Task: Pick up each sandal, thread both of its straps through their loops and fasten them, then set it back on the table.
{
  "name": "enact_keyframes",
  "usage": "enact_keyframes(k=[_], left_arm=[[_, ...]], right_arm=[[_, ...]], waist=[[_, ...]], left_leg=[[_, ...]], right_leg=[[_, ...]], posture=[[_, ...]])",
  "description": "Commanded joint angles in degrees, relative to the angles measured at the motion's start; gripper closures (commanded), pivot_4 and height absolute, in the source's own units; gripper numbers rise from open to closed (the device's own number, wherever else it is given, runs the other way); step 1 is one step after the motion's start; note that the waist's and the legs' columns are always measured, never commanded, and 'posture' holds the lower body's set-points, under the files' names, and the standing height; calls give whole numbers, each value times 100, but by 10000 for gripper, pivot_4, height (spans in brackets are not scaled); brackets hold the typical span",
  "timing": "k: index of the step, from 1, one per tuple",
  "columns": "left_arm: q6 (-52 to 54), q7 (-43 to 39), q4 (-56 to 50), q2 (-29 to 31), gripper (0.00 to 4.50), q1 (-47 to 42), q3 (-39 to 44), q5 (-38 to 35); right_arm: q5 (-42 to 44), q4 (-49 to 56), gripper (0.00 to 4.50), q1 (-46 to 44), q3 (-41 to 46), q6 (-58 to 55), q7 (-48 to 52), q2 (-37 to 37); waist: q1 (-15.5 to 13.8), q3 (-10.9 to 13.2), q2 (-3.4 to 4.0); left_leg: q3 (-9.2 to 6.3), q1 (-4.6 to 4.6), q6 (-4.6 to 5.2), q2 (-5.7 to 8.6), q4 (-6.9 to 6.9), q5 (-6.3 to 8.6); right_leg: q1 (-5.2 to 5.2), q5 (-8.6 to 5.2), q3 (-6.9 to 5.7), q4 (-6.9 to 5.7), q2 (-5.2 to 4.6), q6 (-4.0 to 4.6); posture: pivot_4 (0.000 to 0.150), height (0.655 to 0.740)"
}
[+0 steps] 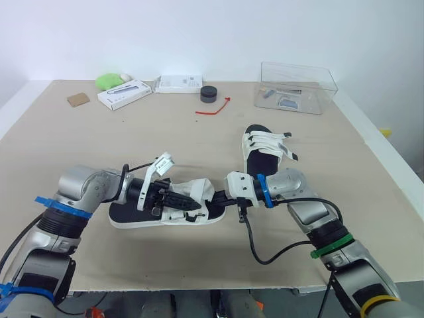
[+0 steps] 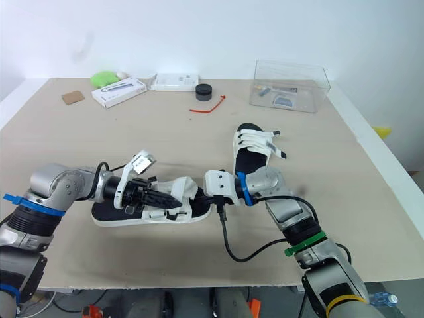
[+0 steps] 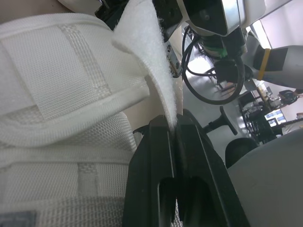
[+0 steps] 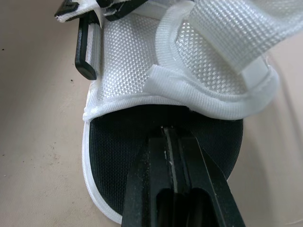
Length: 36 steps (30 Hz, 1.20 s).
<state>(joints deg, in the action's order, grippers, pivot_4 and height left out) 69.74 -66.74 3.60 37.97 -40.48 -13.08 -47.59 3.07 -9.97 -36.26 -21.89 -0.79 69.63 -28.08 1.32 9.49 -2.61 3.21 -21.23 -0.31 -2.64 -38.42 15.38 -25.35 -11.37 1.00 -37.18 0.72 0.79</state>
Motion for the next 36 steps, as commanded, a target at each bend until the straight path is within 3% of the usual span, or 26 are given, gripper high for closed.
enact_keyframes(k=[1, 7, 24, 36], left_arm=[[63, 374, 241, -302, 44510, -315, 358, 71], [244, 486, 294, -437, 44510, -476, 609, -3], [455, 264, -103, -145, 44510, -375, -17, 249], [254, 264, -224, -359, 44510, -479, -81, 434]], right_arm=[[-94, -56, 45000, -14, 17, -15, -66, 5], [-94, -72, 45000, -13, 20, -2, -58, 3], [-114, -134, 45000, -46, 30, 39, -83, 12], [-119, -186, 45000, -65, 23, 74, -97, 40]], waist=[[0, 0, 0], [5, 0, 0], [5, 0, 0], [3, 0, 0]], left_leg=[[-1, 1, 0, 1, -1, 0], [-3, 1, 1, -1, -1, -1], [-4, 0, 1, 0, -1, -1], [-4, 1, 1, 2, -1, -1]], right_leg=[[1, 1, -1, 0, 0, -1], [1, 1, -1, -1, 2, -1], [1, 1, 0, -1, 1, 0], [2, 1, 0, -1, 0, -1]], posture=[[1500, 7400], [1500, 7400], [1500, 7400], [1500, 7400]])
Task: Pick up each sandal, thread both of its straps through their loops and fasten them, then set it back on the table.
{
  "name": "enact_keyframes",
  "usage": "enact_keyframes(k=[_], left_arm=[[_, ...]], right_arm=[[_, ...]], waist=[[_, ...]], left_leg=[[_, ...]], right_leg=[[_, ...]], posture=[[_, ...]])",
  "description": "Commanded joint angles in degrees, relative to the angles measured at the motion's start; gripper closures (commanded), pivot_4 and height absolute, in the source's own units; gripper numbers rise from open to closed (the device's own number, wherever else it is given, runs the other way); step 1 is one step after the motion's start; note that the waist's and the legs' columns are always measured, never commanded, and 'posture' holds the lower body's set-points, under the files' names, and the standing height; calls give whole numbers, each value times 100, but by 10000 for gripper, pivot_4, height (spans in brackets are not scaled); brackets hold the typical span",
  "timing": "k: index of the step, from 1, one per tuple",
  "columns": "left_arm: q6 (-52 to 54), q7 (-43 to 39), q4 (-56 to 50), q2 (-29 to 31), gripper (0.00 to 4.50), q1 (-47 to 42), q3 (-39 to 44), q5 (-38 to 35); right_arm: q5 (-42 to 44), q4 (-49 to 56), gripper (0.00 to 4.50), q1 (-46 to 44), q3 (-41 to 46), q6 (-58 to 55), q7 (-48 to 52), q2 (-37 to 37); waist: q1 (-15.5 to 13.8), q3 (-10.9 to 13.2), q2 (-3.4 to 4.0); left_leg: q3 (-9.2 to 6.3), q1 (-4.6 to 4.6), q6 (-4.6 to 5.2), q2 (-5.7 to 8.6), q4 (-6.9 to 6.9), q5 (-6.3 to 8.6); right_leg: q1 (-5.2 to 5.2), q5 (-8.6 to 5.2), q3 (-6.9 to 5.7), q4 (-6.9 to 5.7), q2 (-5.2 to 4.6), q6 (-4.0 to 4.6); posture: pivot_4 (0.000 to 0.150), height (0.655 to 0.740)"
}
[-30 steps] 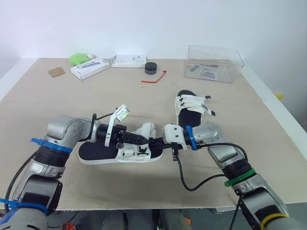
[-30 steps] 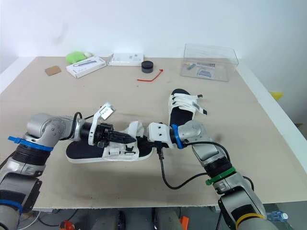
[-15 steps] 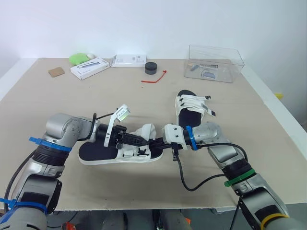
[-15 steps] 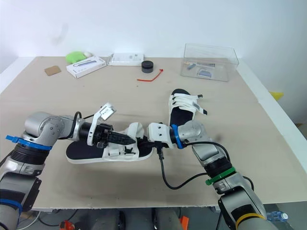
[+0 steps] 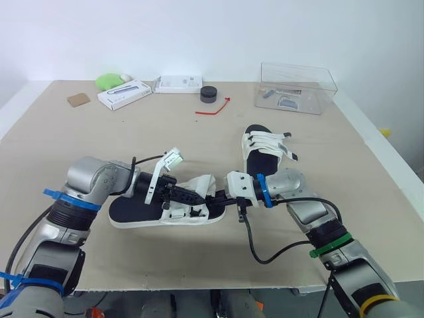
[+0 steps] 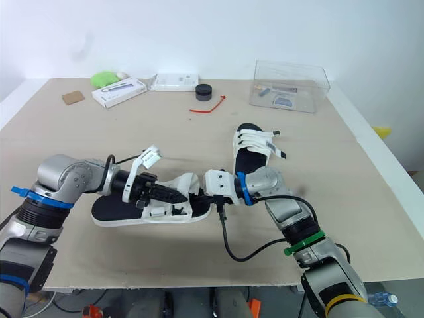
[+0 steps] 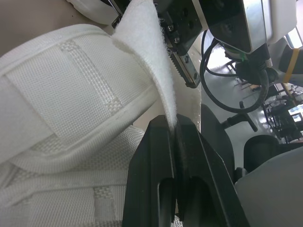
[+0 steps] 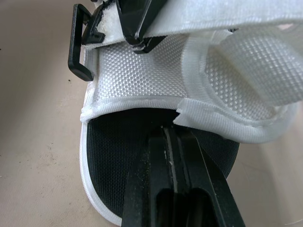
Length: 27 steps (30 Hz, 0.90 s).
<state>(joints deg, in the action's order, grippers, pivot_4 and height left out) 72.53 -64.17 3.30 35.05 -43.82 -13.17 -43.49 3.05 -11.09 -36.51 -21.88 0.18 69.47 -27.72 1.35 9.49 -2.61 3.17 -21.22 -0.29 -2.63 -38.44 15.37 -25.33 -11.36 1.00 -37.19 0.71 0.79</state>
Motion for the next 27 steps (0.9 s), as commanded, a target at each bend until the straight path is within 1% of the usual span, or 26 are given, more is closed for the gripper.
enact_keyframes(k=[1, 9, 16, 21, 27], left_arm=[[-18, 11, -202, -88, 44510, -164, -73, 29], [54, -94, -386, -137, 44510, -216, -136, -12], [-249, -249, -526, 45, 44510, -225, -388, 233], [-420, -147, -493, -33, 44510, -291, -491, 455], [-143, 153, -361, -243, 44510, -452, -413, 508]], right_arm=[[-119, -71, 45000, -31, 20, -21, -81, 0], [-125, -68, 45000, -18, 20, -20, -90, -8], [-127, -56, 45000, -9, 17, -6, -80, -23], [-128, -44, 45000, 0, 10, 9, -72, -28], [-130, -29, 45000, 2, 3, 6, -75, -29]], waist=[[-1, 0, 0], [-1, 0, 0], [-1, 0, 0], [-1, 0, 0], [-6, 0, 0]], left_leg=[[0, 0, 0, 0, 0, 0], [0, -1, 0, 1, 0, 0], [1, -1, 0, 2, 0, 0], [0, -1, 0, 3, 0, 0], [-1, 0, 0, 4, -2, 0]], right_leg=[[0, 0, 0, 0, 0, 0], [0, 0, 1, 0, -1, -1], [0, 0, 2, 1, -1, -1], [0, 0, 2, 1, -2, -1], [3, 0, 1, 1, -2, -3]], posture=[[1500, 7400], [1500, 7400], [1500, 7400], [1500, 7400], [1500, 7400]])
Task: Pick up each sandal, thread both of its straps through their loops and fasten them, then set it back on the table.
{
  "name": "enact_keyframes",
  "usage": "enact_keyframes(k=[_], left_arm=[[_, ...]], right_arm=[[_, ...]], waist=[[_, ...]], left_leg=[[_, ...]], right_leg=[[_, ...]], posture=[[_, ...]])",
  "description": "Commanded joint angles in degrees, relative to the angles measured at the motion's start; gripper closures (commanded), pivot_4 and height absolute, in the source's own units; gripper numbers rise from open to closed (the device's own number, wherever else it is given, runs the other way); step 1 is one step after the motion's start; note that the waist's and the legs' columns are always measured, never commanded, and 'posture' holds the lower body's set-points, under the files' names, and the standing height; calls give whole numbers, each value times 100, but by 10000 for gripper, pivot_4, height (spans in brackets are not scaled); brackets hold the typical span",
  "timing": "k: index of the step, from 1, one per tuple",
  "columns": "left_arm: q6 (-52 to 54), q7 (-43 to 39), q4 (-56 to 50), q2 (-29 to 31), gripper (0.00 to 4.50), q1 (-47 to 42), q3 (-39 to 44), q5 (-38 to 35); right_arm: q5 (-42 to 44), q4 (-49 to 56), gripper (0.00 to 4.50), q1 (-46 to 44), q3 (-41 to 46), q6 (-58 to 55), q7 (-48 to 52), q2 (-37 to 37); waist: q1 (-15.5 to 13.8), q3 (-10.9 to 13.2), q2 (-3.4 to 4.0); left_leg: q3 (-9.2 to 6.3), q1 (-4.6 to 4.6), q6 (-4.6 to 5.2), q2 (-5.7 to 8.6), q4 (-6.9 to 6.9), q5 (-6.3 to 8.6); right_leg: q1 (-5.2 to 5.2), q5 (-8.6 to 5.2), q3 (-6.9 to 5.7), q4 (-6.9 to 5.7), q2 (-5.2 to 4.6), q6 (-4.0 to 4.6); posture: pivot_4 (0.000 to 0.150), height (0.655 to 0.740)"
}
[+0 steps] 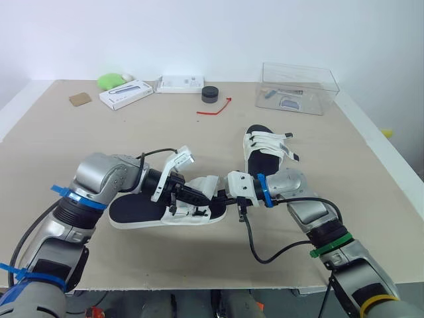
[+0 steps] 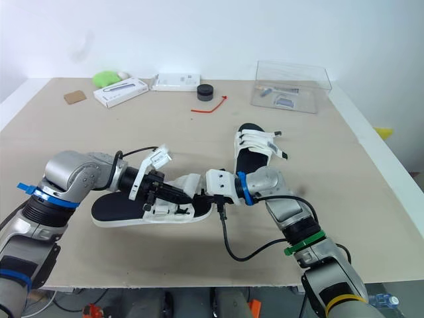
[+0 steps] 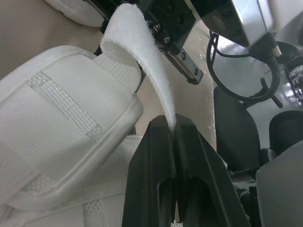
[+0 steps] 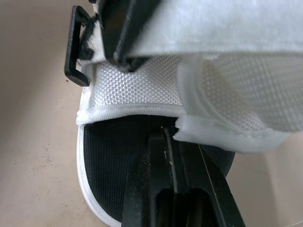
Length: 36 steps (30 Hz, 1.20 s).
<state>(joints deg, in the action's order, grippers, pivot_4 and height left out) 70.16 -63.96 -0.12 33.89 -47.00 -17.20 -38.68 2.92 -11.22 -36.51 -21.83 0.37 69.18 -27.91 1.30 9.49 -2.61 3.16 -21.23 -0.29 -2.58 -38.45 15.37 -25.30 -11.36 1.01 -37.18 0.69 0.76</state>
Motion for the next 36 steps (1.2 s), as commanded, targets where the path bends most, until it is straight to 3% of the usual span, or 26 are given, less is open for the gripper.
enact_keyframes(k=[1, 8, 15, 29, 30, 32, 36], left_arm=[[153, 153, -37, -133, 44510, -148, -8, 13], [324, 137, -319, -9, 44510, -106, -77, -42], [-184, -434, -601, 444, 44510, 87, -418, 55], [-551, -807, -374, 558, 44510, 50, -367, 193], [-560, -851, -373, 553, 40381, 44, -320, 157], [-725, -901, -355, 531, 37785, 31, -255, 181], [-726, -854, -149, 385, 37785, -103, -69, 134]], right_arm=[[-117, -14, 45000, 7, -4, -13, -47, -12], [-113, -6, 45000, 21, -13, -18, -61, -9], [-114, -42, 45000, -5, -13, -12, -61, 0], [-117, -70, 45000, -32, -13, -11, -49, -3], [-117, -72, 45000, -33, -11, -11, -48, -6], [-118, -78, 45000, -28, -7, -9, -45, -15], [-118, -73, 45000, -21, -8, -11, -45, -24]], waist=[[0, 0, 0], [0, 0, 0], [2, 0, 0], [3, 0, 0], [3, 0, 0], [3, 0, 1], [2, 0, 1]], left_leg=[[0, 0, 0, 1, 0, 0], [0, 0, 0, 3, -1, 0], [-1, 0, 0, -1, 1, 0], [-1, -1, 1, -1, 2, 1], [-2, -1, 1, -2, 2, 1], [-2, -1, 1, -2, 2, 1], [-2, -3, 1, -1, 1, 1]], right_leg=[[0, 0, 0, 0, 0, -1], [1, 1, 2, 0, -2, -3], [-1, -2, 1, 0, 1, 2], [-2, -5, 0, 0, 3, 2], [-2, -5, 0, 0, 3, 3], [-3, -5, 0, 0, 4, 3], [-3, -4, 0, 0, 2, 1]], posture=[[1500, 7400], [1500, 7400], [1500, 7400], [1500, 7400], [1500, 7400], [1500, 7400], [1500, 7400]])
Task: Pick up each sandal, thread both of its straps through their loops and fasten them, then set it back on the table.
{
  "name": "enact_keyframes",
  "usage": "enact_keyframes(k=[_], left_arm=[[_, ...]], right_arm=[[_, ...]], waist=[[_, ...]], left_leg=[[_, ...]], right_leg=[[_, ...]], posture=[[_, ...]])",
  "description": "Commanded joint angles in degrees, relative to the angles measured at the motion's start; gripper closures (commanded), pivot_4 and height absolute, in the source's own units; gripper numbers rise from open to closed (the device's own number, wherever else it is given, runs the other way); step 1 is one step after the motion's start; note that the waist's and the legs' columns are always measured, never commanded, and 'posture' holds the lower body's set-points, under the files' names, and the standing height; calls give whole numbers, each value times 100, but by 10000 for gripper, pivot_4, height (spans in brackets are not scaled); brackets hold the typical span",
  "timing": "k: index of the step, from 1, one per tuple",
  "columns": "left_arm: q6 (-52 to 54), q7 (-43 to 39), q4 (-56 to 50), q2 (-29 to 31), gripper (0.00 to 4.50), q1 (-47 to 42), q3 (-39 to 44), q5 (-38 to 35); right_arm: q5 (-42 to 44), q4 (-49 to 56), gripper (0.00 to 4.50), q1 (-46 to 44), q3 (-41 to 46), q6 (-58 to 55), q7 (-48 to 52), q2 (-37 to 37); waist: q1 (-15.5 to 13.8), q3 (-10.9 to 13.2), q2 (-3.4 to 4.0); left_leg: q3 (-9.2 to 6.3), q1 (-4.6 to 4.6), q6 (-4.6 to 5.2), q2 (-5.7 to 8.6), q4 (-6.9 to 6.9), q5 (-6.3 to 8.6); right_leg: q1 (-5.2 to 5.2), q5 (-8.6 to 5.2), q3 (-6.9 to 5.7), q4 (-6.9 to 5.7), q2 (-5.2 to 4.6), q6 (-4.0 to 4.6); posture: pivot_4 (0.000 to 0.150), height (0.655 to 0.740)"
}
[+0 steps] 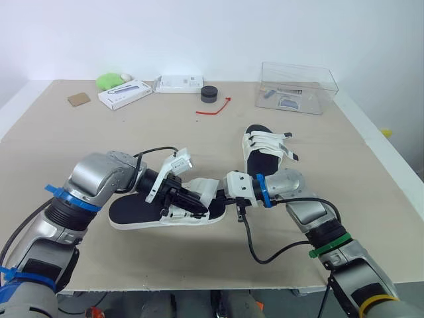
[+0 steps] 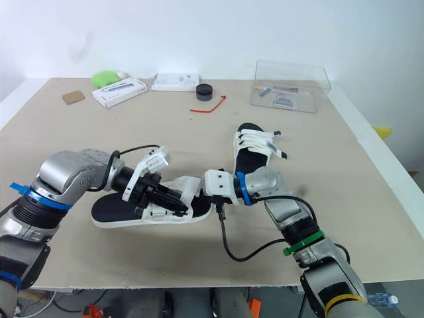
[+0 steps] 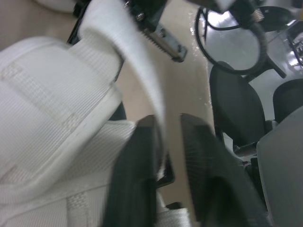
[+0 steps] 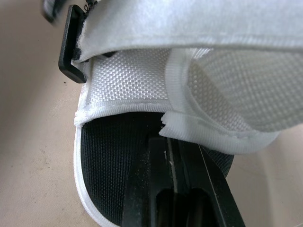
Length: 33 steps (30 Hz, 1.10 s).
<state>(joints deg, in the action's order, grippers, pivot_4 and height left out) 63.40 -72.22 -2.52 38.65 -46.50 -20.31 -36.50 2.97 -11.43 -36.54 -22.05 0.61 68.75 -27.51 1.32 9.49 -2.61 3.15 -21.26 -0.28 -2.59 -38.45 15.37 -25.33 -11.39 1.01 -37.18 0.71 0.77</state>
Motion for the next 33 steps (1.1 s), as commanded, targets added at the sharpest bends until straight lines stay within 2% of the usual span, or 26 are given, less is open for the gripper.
enact_keyframes(k=[1, 18, 19, 20, 33], left_arm=[[-51, -50, 122, -97, 37785, -188, 244, -81], [276, 278, 616, -545, 37785, -537, 480, -90], [259, 219, 584, -510, 43082, -528, 460, -90], [230, 168, 548, -471, 44576, -513, 435, -78], [-418, -50, 258, -186, 44576, -198, 339, 218]], right_arm=[[-122, -54, 45000, -19, 13, -36, -3, -62], [-164, -75, 45000, -14, -20, 9, -17, -68], [-163, -70, 45000, -9, -18, 7, -17, -72], [-163, -68, 45000, -8, -17, 5, -17, -74], [-168, -61, 45000, 3, -35, 32, -9, -79]], waist=[[0, 0, 0], [0, 0, 0], [0, 0, 0], [0, 0, 0], [0, 0, 0]], left_leg=[[0, 0, 0, 1, 0, 0], [-1, 0, 0, 1, -2, 0], [-1, 0, 0, 1, -2, 0], [-1, 0, 0, 1, -2, 0], [-1, -2, 0, 0, -2, 0]], right_leg=[[0, 0, 0, 0, 0, 0], [1, 2, 0, -1, -1, -2], [1, 2, -1, -1, -1, -2], [1, 2, 0, -1, -1, -2], [0, 1, 0, 0, 0, -1]], posture=[[1500, 7400], [1500, 7400], [1500, 7400], [1500, 7400], [1500, 7400]])
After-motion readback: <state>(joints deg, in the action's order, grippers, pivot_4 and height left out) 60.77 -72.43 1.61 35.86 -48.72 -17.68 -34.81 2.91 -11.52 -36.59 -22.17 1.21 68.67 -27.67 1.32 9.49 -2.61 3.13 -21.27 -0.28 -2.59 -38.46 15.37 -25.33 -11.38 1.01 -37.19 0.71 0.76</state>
